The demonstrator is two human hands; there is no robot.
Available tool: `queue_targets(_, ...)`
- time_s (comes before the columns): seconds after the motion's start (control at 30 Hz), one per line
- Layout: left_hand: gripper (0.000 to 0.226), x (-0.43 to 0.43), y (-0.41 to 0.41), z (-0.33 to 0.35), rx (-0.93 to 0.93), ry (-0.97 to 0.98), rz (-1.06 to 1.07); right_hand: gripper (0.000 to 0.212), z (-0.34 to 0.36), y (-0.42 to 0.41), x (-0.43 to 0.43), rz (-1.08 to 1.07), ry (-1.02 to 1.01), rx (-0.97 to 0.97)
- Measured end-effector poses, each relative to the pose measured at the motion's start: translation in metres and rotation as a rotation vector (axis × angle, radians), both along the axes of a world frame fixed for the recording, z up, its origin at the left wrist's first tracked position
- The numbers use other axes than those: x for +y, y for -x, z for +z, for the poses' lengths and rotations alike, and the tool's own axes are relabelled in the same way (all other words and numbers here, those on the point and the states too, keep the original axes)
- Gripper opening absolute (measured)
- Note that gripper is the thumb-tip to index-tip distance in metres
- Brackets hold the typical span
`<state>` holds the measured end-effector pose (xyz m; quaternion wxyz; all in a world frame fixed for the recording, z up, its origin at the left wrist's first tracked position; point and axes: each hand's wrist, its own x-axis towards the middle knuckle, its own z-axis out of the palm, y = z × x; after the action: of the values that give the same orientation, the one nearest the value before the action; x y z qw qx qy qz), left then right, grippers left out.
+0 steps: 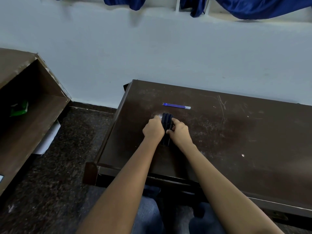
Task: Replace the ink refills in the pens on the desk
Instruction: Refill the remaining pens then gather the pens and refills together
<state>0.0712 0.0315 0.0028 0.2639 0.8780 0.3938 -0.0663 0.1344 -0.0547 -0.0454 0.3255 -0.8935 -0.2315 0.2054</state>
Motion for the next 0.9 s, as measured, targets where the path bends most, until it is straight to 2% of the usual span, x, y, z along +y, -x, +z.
queue_targets(0.2, 0.037, 0.004, -0.004, 0.003, -0.046, 0.011, 0.030, 0.045, 0.002, -0.023, -0.008, -0.075, 0.000, -0.236)
queue_targets(0.37, 0.038, 0.001, -0.011, 0.007, -0.068, 0.026, 0.005, 0.038, 0.007, -0.058, 0.004, -0.005, 0.083, -0.348)
queue_targets(0.67, 0.036, -0.005, -0.021, 0.006, -0.071, 0.045, -0.030, 0.038, 0.020, -0.098, 0.034, 0.209, 0.317, -0.390)
queue_targets(0.9, 0.032, -0.013, -0.026, 0.003, -0.104, 0.027, -0.057, 0.033, 0.021, -0.099, 0.023, 0.181, 0.441, -0.406)
